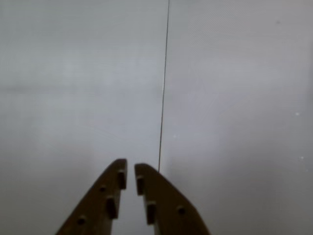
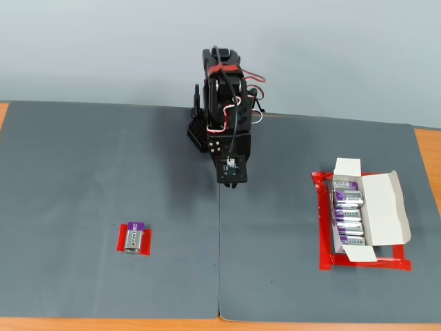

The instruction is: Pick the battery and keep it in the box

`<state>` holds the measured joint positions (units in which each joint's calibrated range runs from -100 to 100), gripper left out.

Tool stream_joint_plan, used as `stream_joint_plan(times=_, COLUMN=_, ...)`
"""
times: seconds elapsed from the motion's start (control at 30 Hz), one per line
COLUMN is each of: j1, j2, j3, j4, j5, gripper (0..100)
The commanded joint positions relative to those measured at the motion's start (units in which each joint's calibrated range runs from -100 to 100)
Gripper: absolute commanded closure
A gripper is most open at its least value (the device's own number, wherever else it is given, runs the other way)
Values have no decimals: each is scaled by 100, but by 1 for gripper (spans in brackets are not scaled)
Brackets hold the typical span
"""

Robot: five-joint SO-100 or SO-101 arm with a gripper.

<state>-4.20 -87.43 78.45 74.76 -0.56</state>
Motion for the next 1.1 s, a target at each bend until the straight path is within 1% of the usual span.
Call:
stream_joint_plan(times=0.0, j1=-9, j2=743, j3=-784, j4=-2, j5=22, gripper=98)
stream_joint_plan(times=0.2, j1=21, j2=1947, j3=-1897, j4=-349, j5=22, gripper=98)
stream_joint_plan(times=0.37, j1=73, j2=2956, j3=-3100, j4=-375, j5=28, gripper=98)
stream_joint_plan(times=0.63, j1=1021, j2=4474, j3=-4629, j4=-375, j5=38, gripper=98)
stream_joint_plan(times=0.87, j1=2005, j2=5483, j3=-5253, j4=-436, j5=575, gripper=98)
stream_joint_plan(times=0.93, j1=2296, j2=5729, j3=-5325, j4=-679, j5=710, gripper=98)
stream_joint_plan(times=1.07, j1=2796, j2=6263, j3=-5425, j4=-1513, j5=1080, gripper=98)
